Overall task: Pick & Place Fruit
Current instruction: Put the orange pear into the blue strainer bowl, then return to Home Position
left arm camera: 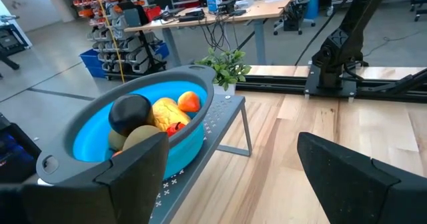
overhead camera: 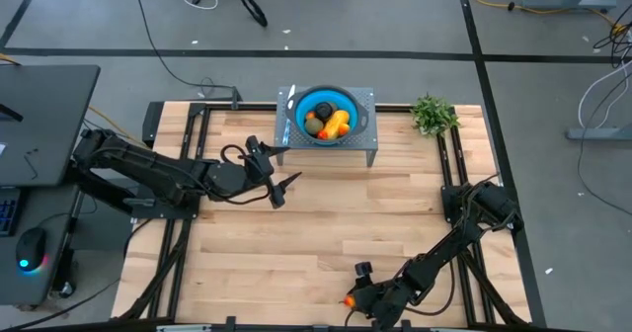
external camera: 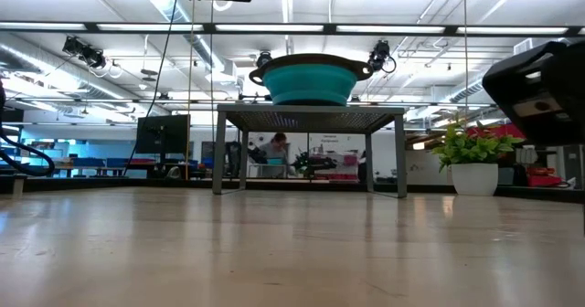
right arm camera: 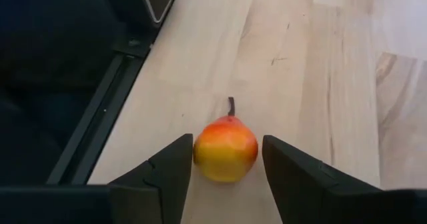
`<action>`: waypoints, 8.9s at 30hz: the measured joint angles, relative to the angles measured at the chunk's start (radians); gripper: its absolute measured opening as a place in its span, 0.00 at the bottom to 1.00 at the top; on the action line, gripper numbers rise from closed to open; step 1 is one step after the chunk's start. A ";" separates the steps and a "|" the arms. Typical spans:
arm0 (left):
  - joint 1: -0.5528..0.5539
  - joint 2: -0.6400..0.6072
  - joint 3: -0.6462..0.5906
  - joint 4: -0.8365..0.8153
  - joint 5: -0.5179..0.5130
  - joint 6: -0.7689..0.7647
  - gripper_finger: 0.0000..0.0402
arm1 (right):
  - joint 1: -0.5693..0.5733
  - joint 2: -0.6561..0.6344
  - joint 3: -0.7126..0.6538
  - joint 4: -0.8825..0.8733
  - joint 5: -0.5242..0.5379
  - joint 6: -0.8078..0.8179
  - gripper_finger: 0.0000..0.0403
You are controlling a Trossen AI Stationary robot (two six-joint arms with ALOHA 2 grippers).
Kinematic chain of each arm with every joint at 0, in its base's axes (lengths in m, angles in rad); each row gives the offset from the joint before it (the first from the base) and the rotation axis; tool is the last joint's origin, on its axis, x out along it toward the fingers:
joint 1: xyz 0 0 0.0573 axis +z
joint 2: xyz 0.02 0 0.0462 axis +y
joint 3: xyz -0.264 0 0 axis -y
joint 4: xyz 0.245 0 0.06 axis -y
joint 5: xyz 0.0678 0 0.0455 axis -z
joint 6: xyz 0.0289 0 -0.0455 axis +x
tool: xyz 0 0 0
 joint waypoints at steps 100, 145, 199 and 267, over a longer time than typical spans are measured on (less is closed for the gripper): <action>-0.003 0.000 0.000 0.008 0.022 0.019 0.85 | -0.851 -0.383 0.000 0.486 0.677 -0.875 0.39; -0.003 0.000 0.000 0.005 0.022 0.042 0.85 | -0.876 -0.433 0.000 0.261 0.543 -0.697 0.55; 0.164 0.000 -0.148 0.263 0.350 0.015 0.85 | -0.663 -0.627 0.000 -0.408 -0.024 -0.539 0.13; 0.181 -0.043 -0.183 0.331 0.304 0.001 0.76 | -0.665 -1.621 -1.044 0.198 -0.056 -0.412 0.13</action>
